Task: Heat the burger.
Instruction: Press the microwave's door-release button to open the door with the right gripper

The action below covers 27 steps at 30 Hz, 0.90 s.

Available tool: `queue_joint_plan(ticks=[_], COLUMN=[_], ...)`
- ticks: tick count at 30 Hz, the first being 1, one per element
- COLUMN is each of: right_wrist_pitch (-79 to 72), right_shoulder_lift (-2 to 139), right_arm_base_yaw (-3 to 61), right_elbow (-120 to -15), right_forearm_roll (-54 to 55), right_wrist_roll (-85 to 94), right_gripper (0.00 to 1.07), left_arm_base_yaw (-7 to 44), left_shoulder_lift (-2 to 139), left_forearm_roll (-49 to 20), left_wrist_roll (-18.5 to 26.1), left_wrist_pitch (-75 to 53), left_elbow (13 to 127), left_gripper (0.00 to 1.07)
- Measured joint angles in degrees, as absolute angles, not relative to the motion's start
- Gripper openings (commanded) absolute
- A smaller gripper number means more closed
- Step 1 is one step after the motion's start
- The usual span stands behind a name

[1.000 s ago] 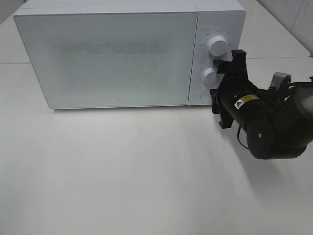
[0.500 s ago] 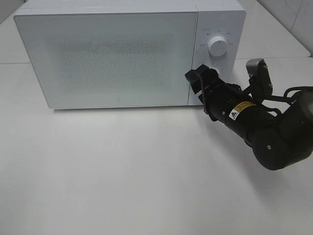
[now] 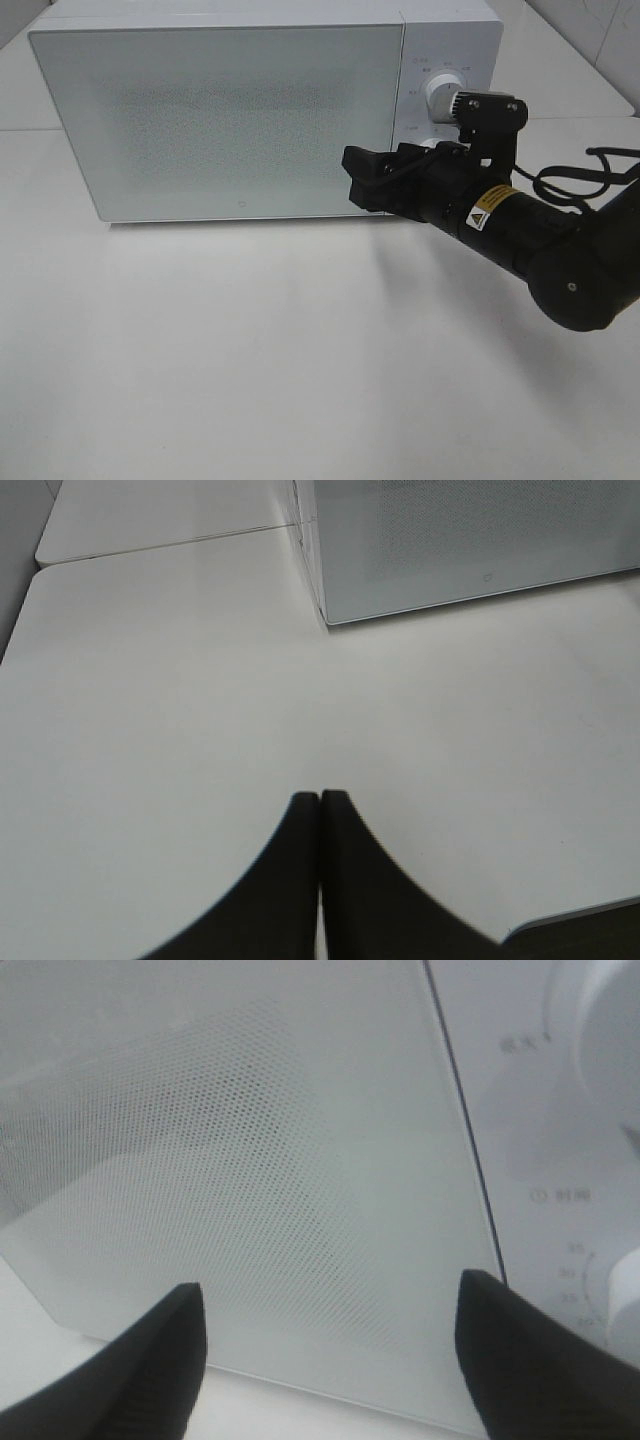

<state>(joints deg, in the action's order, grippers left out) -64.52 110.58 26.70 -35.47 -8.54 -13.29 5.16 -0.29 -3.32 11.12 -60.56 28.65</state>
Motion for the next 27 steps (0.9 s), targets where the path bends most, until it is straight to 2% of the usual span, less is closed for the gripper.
queue_joint_plan(ticks=[11, 20, 25, 26, 27], right_wrist_pitch=[-40.5, -23.1, -3.1, -3.1, 4.1], right_shoulder_lift=[100.6, 93.7, 90.7, 90.7, 90.5], right_arm_base_yaw=[26.7, 26.7, 26.7, 26.7, 26.7], right_elbow=[-35.4, -37.1, -43.2, -43.2, -45.8], right_forearm_roll=[-9.2, -9.1, -9.1, -9.1, -9.1], right_wrist_roll=[4.2, 5.0, 2.9, 2.9, 0.9], right_gripper=[0.63, 0.62, 0.62, 0.62, 0.62], left_arm_base_yaw=[5.2, 5.2, 5.2, 5.2, 5.2], left_shoulder_lift=[-0.3, -0.3, -0.3, -0.3, -0.3], left_forearm_roll=[-3.3, -3.3, -3.3, -3.3, -3.3], left_wrist_roll=[11.1, 11.1, 11.1, 11.1, 11.1], left_wrist_pitch=[-60.6, -60.6, -60.6, -60.6, -60.6], left_elbow=[28.6, 28.6, 28.6, 28.6, 28.6], left_gripper=[0.00, 0.00, 0.00, 0.00, 0.00])
